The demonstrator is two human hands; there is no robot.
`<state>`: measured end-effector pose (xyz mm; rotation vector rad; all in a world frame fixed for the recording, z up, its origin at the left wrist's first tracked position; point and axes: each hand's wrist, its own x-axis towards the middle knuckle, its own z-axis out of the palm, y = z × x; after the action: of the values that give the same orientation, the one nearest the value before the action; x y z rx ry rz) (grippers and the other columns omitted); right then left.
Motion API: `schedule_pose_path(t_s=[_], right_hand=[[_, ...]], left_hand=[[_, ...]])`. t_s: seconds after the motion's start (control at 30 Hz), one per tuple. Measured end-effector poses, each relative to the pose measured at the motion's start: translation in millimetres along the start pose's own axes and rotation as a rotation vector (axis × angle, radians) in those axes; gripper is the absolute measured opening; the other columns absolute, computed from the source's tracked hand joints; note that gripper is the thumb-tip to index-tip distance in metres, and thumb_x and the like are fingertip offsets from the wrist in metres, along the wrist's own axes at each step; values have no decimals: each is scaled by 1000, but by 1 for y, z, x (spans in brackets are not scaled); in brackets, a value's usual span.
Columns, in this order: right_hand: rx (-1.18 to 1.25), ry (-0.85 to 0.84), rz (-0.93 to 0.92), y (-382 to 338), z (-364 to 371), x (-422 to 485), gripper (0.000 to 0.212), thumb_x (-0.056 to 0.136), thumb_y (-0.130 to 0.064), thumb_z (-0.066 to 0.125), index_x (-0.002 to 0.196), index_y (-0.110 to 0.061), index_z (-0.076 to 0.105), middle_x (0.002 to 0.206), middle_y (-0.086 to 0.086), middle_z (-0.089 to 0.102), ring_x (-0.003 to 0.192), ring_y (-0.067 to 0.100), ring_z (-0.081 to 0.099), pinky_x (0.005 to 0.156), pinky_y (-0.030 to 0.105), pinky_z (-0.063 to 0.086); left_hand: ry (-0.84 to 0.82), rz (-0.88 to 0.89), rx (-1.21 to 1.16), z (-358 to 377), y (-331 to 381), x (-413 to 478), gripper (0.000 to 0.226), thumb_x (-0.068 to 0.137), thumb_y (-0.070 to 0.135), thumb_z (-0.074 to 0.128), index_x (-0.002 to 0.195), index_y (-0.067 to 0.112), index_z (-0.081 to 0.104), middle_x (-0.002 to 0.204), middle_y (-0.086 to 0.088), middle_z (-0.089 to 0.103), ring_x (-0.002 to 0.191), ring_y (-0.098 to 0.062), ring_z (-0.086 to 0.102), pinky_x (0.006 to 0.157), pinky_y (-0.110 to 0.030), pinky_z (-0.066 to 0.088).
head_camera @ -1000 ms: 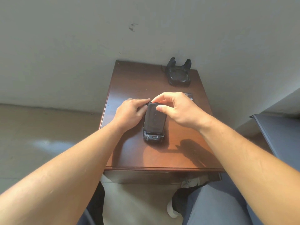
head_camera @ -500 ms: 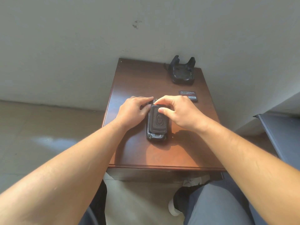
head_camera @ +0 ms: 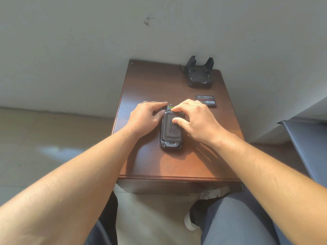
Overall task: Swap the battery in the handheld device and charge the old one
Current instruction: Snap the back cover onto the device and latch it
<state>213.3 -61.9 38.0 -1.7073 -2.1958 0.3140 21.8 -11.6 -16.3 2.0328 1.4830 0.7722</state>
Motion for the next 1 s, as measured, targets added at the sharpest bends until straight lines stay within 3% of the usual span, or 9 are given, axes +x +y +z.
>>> schedule_pose_path(t_s=[0.1,0.2,0.53,0.63,0.7,0.73,0.83,0.93,1.0], right_hand=[[15,-17,26,0,6,-4,41,88,-38,74,127,-23,69,113,-3,54,109,23,56,99,38,48],[5,-55,42,2,10,-7,47,90,-39,72,133,-22,66,117,-1,54,111,24,54,103,39,45],[39,-2,97,5,22,-14,45,87,-46,73,127,-27,68,113,-8,53,109,20,52,98,40,48],[54,8,118,4,26,-18,43,87,-47,72,126,-29,69,117,-6,52,111,21,53,97,41,50],[109,24,134,4,30,-23,44,86,-45,74,126,-26,69,118,-4,53,111,21,55,99,42,49],[147,44,149,5,31,-24,46,85,-44,76,126,-25,69,118,-3,54,111,21,57,101,41,49],[252,75,221,10,29,-22,55,77,-44,83,124,-22,65,118,-3,58,110,14,61,102,33,49],[261,65,238,13,26,-18,52,73,-46,86,115,-24,64,110,-4,59,102,8,58,94,24,46],[268,54,220,13,27,-18,49,73,-47,85,111,-25,65,106,-4,59,98,8,57,92,25,47]], left_hand=[[4,7,4,0,1,0,35,97,30,59,131,37,67,125,11,72,115,-17,62,95,-37,51],[5,13,8,-1,3,0,35,98,30,60,132,36,66,123,9,73,114,-18,62,94,-36,50],[0,25,21,0,0,-1,36,98,31,59,134,38,65,123,9,73,115,-17,61,93,-34,48],[3,23,-47,-1,-3,-3,39,95,28,61,132,40,63,99,14,71,98,-13,65,93,-37,52],[-5,43,-124,0,-7,-6,33,92,24,64,122,37,63,88,18,69,77,0,63,87,-37,55],[-7,69,-142,-1,-7,-8,27,91,23,66,115,34,64,89,15,70,73,3,63,84,-36,56],[6,198,-108,1,-9,-8,10,88,28,65,98,29,66,114,7,69,86,-11,68,84,-39,56],[0,248,-64,3,-10,-7,6,88,29,64,94,29,65,119,7,64,85,-14,66,85,-39,54],[18,260,-57,3,-11,-9,6,88,25,66,94,26,66,119,5,62,84,-14,65,84,-39,54]])
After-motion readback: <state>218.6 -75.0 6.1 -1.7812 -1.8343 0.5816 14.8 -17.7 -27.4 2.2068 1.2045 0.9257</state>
